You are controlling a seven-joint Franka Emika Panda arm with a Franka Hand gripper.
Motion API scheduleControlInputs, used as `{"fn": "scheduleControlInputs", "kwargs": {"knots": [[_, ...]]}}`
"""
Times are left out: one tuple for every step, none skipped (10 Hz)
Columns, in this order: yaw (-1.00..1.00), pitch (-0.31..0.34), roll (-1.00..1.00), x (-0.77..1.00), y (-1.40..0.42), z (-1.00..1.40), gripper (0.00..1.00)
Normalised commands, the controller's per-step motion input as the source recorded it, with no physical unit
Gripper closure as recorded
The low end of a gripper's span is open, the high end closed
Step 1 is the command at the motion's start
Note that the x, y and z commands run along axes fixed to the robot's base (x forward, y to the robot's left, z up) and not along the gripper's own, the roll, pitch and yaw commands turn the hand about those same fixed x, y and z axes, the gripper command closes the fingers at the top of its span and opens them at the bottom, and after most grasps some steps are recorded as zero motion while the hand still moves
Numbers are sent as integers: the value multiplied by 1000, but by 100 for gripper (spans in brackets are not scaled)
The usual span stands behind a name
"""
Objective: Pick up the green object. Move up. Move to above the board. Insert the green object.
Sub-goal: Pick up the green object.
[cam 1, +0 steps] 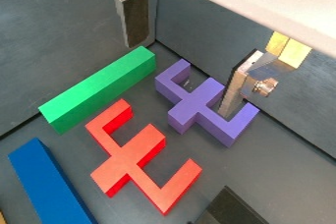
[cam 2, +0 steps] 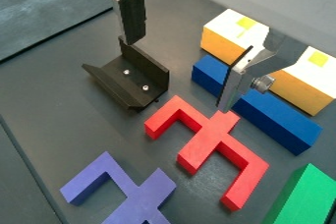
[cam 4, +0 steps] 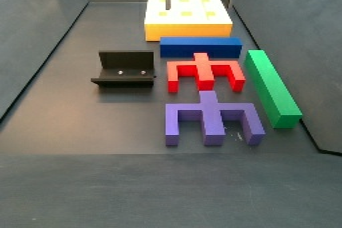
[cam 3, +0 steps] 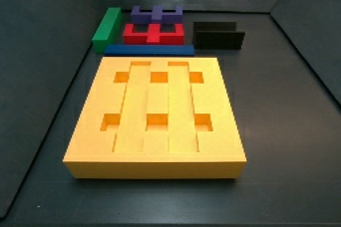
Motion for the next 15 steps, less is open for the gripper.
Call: {"fn": "scheduleControlInputs", "kwargs": {"knots": [[20, -23, 0, 0, -83, -46, 0], [-11, -36, 0, -446, 0, -160, 0], [-86, -96, -74, -1000, 134, -637, 0], [-6, -94, -94, -1000, 297, -800, 0], [-3, -119, -60, -1000, 331, -906, 0], [-111, -189, 0, -1000, 26, -909, 0], [-383, -116, 0, -840, 0, -886, 0], [-414, -59, -9, -683, 0, -520, 0], [-214, -81, -36, -380, 83, -229, 0], [-137, -127, -9, -529, 23, -446, 0], [-3, -144, 0, -600, 0, -443, 0], [0, -134, 0, -449, 0, -263, 0], [17, -100, 0, -446, 0, -251, 0], [160, -17, 49, -206, 0, -220, 0], [171, 0, 83, -23, 31, -240, 0]]}}
